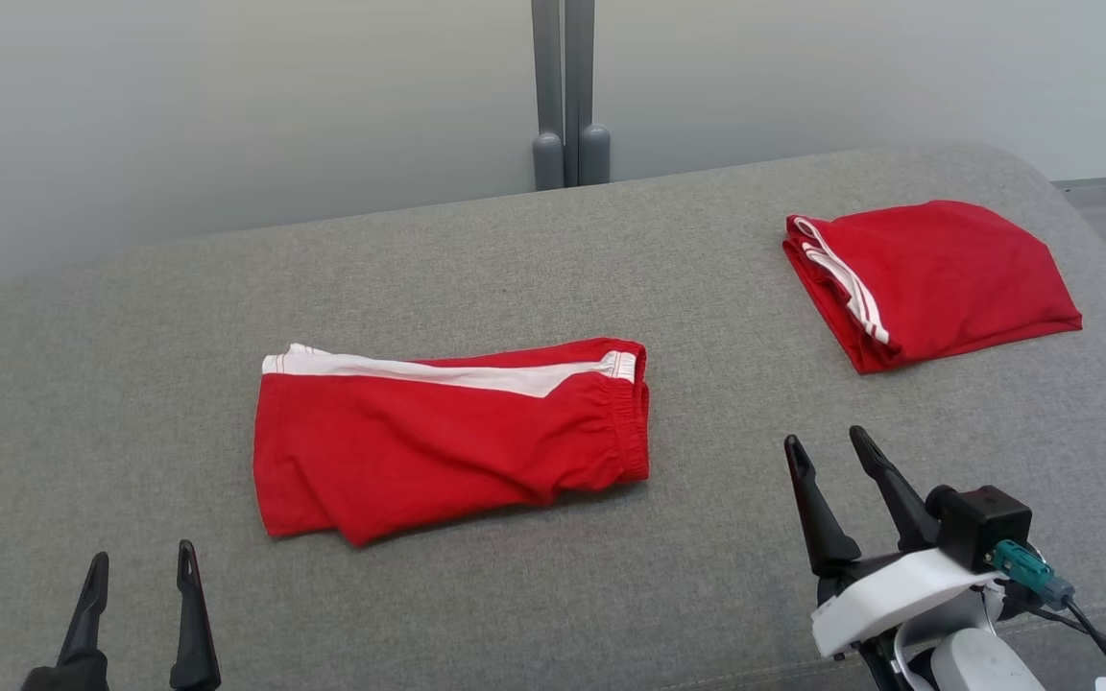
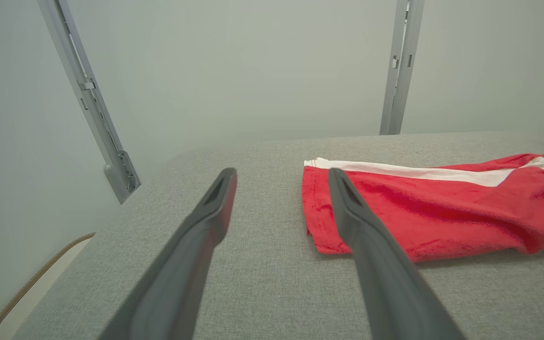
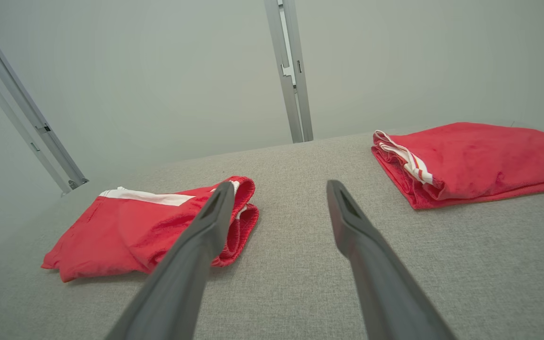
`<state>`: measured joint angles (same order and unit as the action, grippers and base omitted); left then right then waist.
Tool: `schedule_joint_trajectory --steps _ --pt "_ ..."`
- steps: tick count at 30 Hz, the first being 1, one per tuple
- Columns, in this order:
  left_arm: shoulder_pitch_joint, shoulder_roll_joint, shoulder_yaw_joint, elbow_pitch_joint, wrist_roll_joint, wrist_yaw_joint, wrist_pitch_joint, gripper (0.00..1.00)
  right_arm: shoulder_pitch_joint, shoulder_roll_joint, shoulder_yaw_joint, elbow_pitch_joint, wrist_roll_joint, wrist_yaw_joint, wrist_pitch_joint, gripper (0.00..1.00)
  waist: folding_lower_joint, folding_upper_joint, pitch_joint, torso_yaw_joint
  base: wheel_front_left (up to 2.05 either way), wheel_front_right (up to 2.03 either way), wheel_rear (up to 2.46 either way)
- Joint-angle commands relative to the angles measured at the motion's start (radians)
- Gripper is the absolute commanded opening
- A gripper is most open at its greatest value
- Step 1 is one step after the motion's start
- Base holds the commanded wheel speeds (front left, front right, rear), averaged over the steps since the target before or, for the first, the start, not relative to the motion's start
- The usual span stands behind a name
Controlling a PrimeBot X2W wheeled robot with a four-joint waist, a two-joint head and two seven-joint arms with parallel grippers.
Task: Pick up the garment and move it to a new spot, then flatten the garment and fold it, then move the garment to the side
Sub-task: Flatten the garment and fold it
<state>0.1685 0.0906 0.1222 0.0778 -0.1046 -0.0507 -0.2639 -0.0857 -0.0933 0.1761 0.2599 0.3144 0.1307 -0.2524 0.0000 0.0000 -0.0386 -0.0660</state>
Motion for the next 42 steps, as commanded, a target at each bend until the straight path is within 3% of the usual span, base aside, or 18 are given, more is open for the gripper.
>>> schedule_joint_trajectory --steps 1,11,19,29,42 --pt "-0.015 0.001 0.005 0.005 0.006 -0.006 0.001 1.0 -0.003 -0.001 -0.001 0.003 -0.002 0.0 -0.001 1.0 0.0 0.0 0.0 -0.001 0.0 0.0 0.0" --pt "-0.024 -0.006 0.011 0.011 0.011 -0.012 0.001 1.0 -0.013 0.001 0.012 0.01 0.003 0.0 0.004 1.0 0.0 0.0 0.0 0.003 0.0 0.0 0.0" --pt "-0.046 -0.013 -0.008 0.02 0.018 -0.019 0.001 1.0 -0.134 0.009 0.084 0.095 0.009 0.0 0.025 1.0 0.0 0.0 0.018 0.028 0.0 0.0 0.0" --pt "-0.099 -0.027 -0.059 0.04 0.02 -0.029 0.001 1.0 -0.331 0.03 0.107 0.365 0.021 0.0 0.014 1.0 0.0 0.0 0.067 0.118 0.0 0.0 0.0" --pt "-0.197 -0.033 -0.122 0.073 0.013 -0.046 0.001 1.0 -0.548 0.039 0.039 0.72 0.046 0.0 -0.012 1.0 0.0 0.0 0.183 0.262 0.0 0.0 0.0"
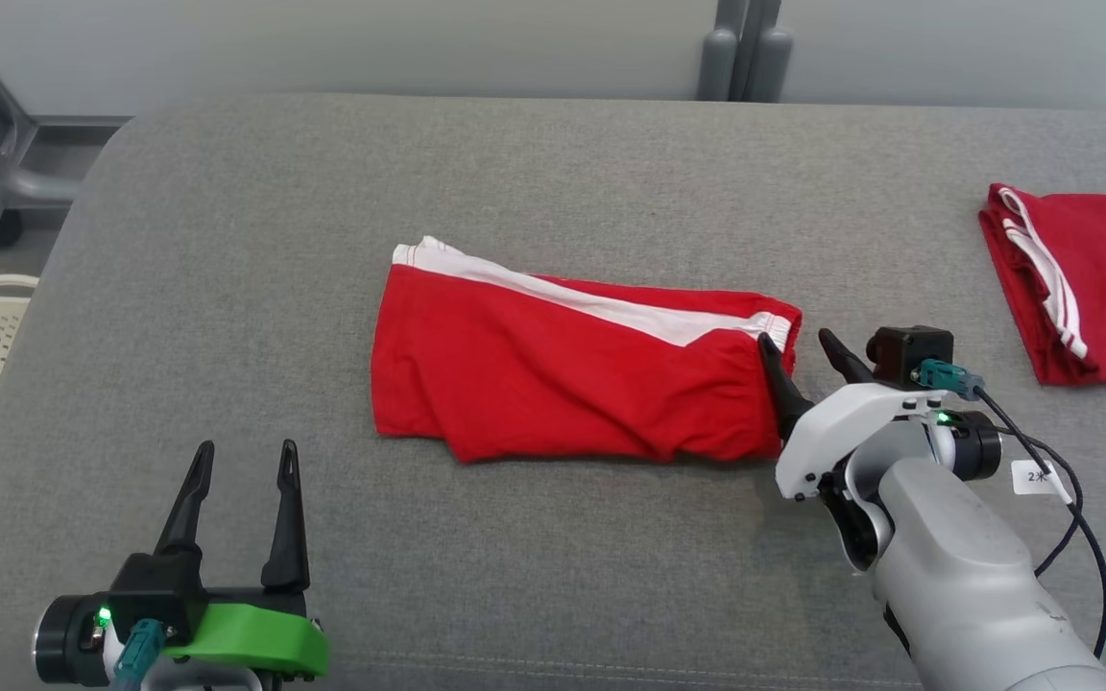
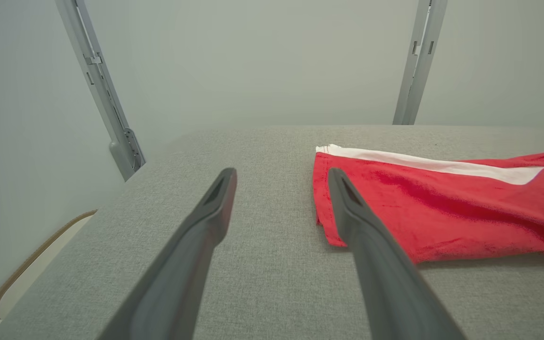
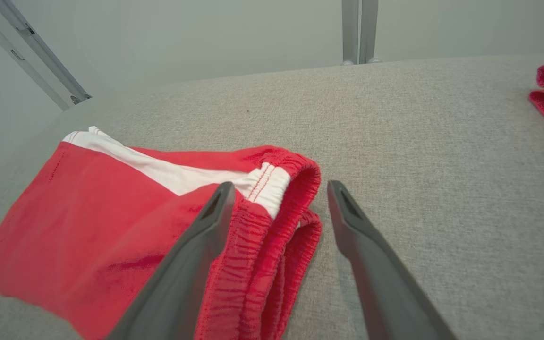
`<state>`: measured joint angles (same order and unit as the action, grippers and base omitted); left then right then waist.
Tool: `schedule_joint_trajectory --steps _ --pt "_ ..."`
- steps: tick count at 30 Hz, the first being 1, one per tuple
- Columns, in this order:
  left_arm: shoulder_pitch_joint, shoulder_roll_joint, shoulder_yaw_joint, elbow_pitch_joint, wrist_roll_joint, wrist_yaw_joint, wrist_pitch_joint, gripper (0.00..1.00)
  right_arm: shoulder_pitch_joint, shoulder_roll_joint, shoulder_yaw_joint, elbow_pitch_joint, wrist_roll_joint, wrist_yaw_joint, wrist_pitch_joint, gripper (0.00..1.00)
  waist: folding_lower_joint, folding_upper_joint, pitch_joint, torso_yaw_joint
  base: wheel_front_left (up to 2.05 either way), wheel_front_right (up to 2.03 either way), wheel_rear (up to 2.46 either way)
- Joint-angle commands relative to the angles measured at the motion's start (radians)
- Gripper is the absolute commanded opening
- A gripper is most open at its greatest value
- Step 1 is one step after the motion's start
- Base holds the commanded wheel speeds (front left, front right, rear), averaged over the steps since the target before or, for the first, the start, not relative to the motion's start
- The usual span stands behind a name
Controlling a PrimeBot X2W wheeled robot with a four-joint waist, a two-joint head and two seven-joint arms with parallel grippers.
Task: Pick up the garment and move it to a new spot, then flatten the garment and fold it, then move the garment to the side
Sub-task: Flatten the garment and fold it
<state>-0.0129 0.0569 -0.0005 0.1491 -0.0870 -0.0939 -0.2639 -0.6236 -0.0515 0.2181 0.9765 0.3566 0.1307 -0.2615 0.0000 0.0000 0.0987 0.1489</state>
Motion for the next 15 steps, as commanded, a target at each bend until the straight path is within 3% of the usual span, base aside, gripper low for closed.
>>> schedule_joint_trajectory --steps 1,11,15 --pt "-0.021 0.001 -0.001 0.003 -0.006 -0.003 0.001 1.0 -0.018 -0.002 -0.009 0.023 0.005 0.0 -0.003 1.0 0.0 0.0 0.05 0.055 0.0 0.0 0.0" --pt "-0.026 -0.003 0.002 0.009 -0.008 0.006 0.001 1.0 -0.068 -0.002 -0.016 0.196 0.017 0.0 -0.002 1.0 0.0 0.0 0.054 0.062 0.0 0.0 0.0" --pt "-0.033 -0.003 0.0 0.013 -0.003 0.001 0.001 1.0 -0.075 -0.002 0.03 0.235 0.078 0.0 0.071 1.0 0.0 0.0 0.052 0.047 0.0 0.0 0.0"
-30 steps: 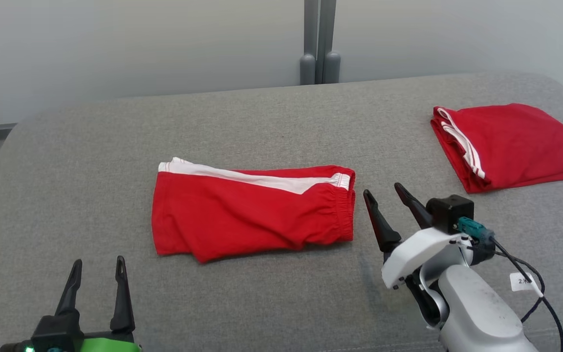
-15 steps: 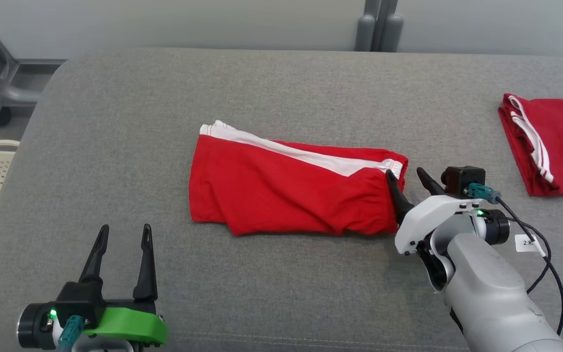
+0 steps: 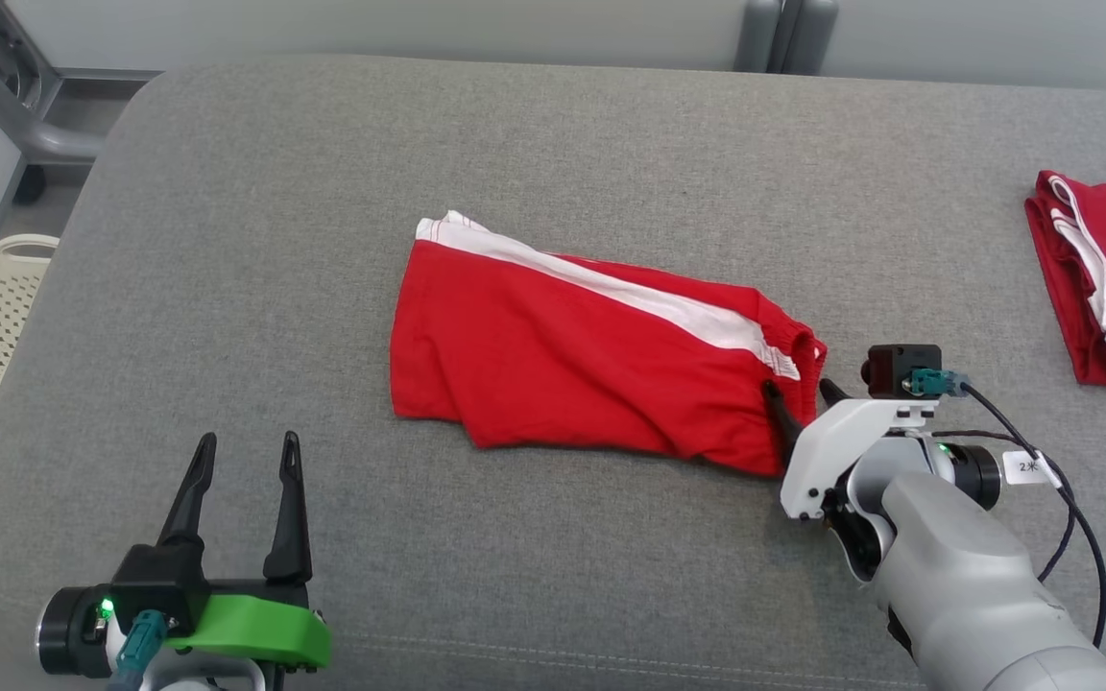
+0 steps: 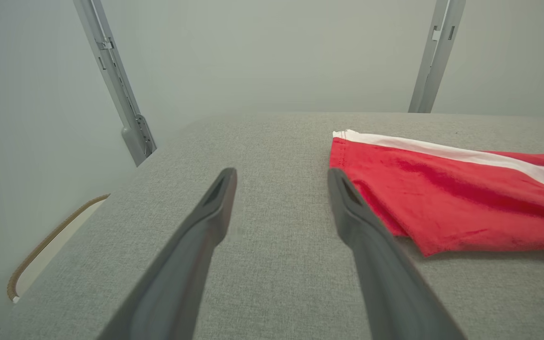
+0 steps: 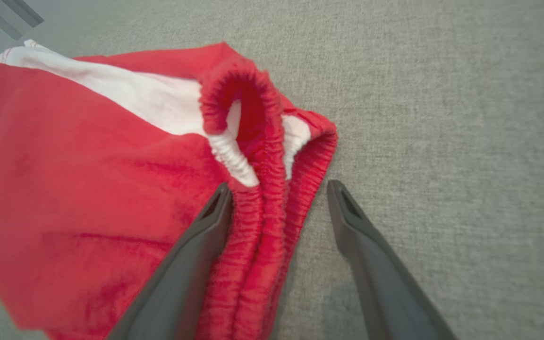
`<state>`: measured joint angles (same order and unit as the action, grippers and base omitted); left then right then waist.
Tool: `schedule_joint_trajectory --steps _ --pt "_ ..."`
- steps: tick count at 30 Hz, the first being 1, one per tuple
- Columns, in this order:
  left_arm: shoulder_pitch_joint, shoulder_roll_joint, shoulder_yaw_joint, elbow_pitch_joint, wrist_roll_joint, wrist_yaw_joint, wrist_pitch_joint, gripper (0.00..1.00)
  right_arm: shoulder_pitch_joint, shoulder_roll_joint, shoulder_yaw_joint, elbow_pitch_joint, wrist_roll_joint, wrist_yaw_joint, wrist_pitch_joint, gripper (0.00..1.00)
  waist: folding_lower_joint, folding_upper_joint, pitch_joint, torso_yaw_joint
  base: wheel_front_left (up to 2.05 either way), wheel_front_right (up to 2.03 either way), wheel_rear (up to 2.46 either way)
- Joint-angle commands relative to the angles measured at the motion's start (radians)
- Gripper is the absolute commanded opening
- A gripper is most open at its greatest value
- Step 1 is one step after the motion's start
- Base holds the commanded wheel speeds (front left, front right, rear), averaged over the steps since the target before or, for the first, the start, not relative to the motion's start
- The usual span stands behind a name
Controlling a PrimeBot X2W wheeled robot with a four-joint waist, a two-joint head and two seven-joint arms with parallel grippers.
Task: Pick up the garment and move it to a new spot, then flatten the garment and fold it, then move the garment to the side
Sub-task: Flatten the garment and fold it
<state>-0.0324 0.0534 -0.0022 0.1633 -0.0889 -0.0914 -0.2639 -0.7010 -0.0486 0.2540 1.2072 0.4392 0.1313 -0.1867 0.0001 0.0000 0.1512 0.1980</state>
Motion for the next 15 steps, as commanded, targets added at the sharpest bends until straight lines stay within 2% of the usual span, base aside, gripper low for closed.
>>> schedule_joint_trajectory --steps 1,8,9,10,11,15 --pt "-0.015 0.001 -0.001 0.0 0.001 -0.002 0.001 1.0 0.003 -0.004 0.006 0.013 0.007 -0.001 0.012 1.0 -0.0001 0.0 -0.001 -0.005 0.0 0.0 0.0" --pt "-0.022 -0.001 -0.01 0.0 0.0 -0.005 0.001 1.0 0.035 0.0 0.118 -0.06 0.175 -0.001 0.068 1.0 -0.0001 0.0 0.004 -0.013 0.0 0.0 0.0" --pt "-0.022 -0.001 -0.009 0.001 -0.001 -0.004 0.001 1.0 0.038 -0.001 0.133 -0.072 0.199 -0.001 0.072 0.75 -0.0001 0.0 0.005 -0.013 0.0 0.0 0.0" --pt "-0.022 -0.001 -0.009 0.002 -0.002 -0.003 0.001 1.0 0.036 -0.001 0.15 -0.08 0.213 -0.001 0.071 0.42 -0.0001 0.0 0.006 -0.013 0.0 0.0 0.0" --pt "-0.022 -0.001 -0.008 0.002 -0.002 -0.003 0.001 1.0 0.032 -0.001 0.165 -0.081 0.22 -0.001 0.064 0.0 -0.0001 0.0 0.008 -0.013 0.0 0.0 0.0" --pt "-0.019 -0.001 -0.001 0.002 -0.004 -0.001 0.001 1.0 -0.004 -0.003 0.182 -0.046 0.228 -0.001 0.025 0.0 -0.0001 0.0 0.007 -0.014 0.0 0.0 0.0"
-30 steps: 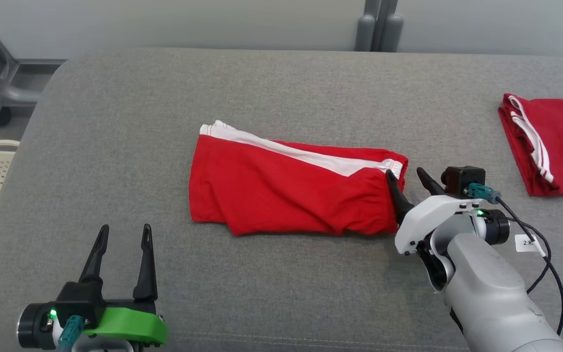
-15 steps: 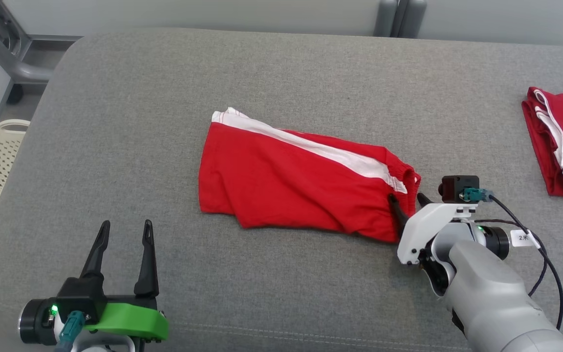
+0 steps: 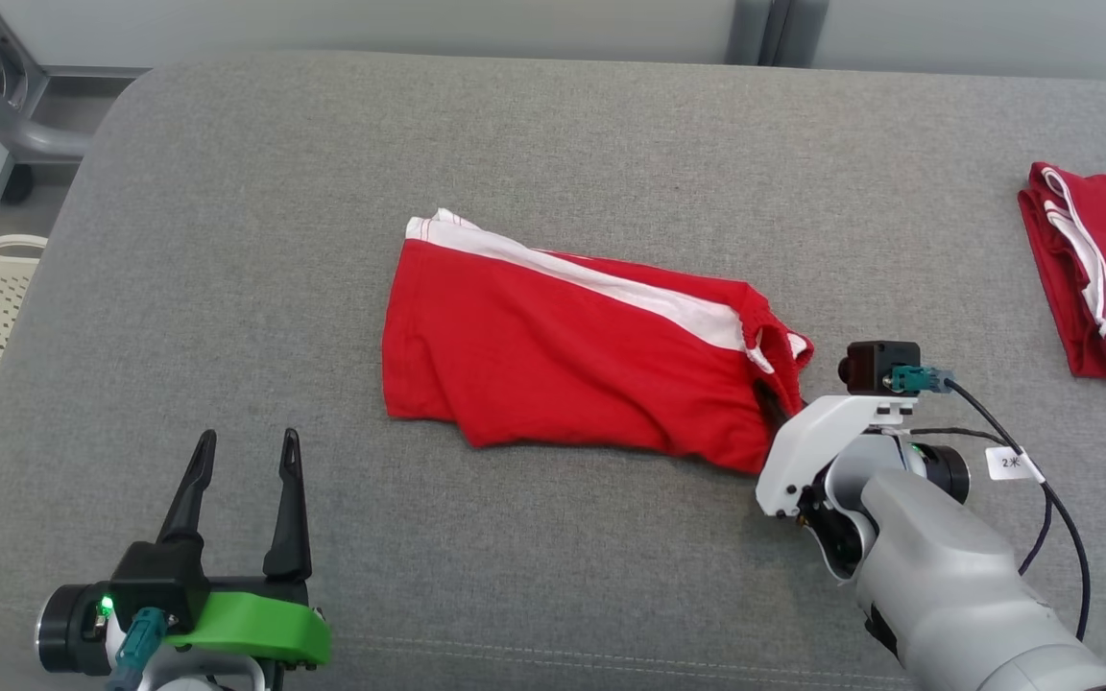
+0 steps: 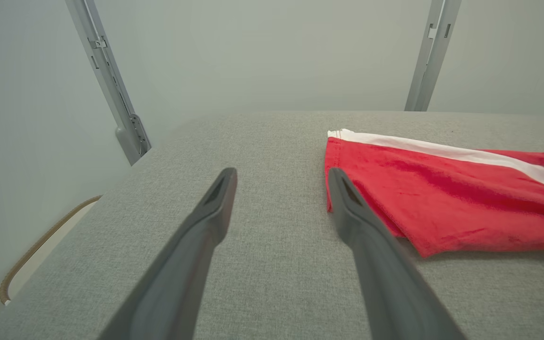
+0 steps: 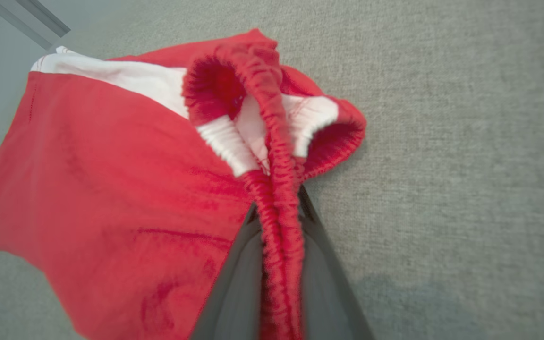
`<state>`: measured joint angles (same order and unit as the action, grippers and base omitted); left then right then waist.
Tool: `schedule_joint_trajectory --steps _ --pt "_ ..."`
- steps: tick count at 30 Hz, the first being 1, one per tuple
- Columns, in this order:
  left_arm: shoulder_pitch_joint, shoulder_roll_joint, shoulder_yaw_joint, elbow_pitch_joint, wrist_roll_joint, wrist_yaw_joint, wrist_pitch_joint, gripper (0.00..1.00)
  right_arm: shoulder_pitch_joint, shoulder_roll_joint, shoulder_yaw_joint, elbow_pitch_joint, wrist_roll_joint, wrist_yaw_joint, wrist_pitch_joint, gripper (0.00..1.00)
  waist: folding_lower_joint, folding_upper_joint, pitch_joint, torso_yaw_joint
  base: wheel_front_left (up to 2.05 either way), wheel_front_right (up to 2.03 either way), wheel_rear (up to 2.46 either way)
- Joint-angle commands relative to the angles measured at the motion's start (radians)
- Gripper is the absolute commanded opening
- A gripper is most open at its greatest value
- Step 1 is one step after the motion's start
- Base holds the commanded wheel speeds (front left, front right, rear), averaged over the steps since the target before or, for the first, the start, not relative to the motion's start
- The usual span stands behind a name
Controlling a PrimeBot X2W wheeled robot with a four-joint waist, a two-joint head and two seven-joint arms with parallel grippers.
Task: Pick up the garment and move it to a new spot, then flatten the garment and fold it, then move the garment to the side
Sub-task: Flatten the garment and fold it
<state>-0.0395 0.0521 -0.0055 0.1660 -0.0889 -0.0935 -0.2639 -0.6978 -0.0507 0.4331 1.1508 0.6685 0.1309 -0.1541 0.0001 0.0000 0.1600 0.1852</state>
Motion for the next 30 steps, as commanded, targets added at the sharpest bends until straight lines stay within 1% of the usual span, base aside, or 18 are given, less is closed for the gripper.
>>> schedule_joint_trajectory --steps 1,5,9,16,20,24,27,30 --pt "-0.009 0.0 0.006 0.0 -0.004 0.002 0.001 1.0 -0.014 -0.005 0.003 0.021 0.001 0.0 -0.017 0.0 -0.0001 0.0 -0.004 -0.004 0.0 0.0 0.0" --pt "0.008 0.0 0.018 0.004 -0.006 0.003 0.001 1.0 -0.036 -0.04 0.006 0.036 0.018 -0.001 -0.033 0.0 -0.0001 0.0 -0.019 -0.017 0.0 0.0 0.0" --pt "0.013 0.0 0.016 0.006 -0.005 -0.001 0.001 1.0 -0.044 -0.083 0.024 0.017 0.04 -0.001 -0.022 0.0 -0.0001 0.0 -0.033 -0.033 0.0 0.0 0.0" --pt "0.02 -0.001 0.012 0.008 -0.006 -0.003 0.001 1.0 -0.064 -0.183 0.074 -0.021 0.063 -0.001 0.017 0.0 -0.0001 0.0 -0.047 -0.057 0.0 0.0 0.0" --pt "0.026 -0.001 0.01 0.009 -0.007 -0.004 0.001 1.0 -0.085 -0.224 0.112 -0.034 0.062 -0.001 0.055 0.0 -0.0001 0.0 -0.052 -0.068 0.0 0.0 0.0" --pt "0.026 -0.001 0.011 0.008 -0.007 -0.005 0.001 1.0 -0.088 -0.225 0.137 -0.065 0.088 -0.001 0.092 0.0 -0.0001 0.0 -0.055 -0.073 0.0 0.0 0.0" --pt "0.029 -0.001 0.013 0.007 -0.003 -0.006 0.001 1.0 -0.063 -0.211 0.151 -0.134 0.168 0.0 0.156 0.0 -0.0001 0.0 -0.06 -0.076 0.0 0.0 0.0" --pt "0.029 -0.001 0.012 0.009 0.001 -0.008 0.001 1.0 -0.046 -0.225 0.177 -0.222 0.247 0.0 0.219 0.0 -0.0001 0.0 -0.064 -0.076 0.0 0.0 0.0"
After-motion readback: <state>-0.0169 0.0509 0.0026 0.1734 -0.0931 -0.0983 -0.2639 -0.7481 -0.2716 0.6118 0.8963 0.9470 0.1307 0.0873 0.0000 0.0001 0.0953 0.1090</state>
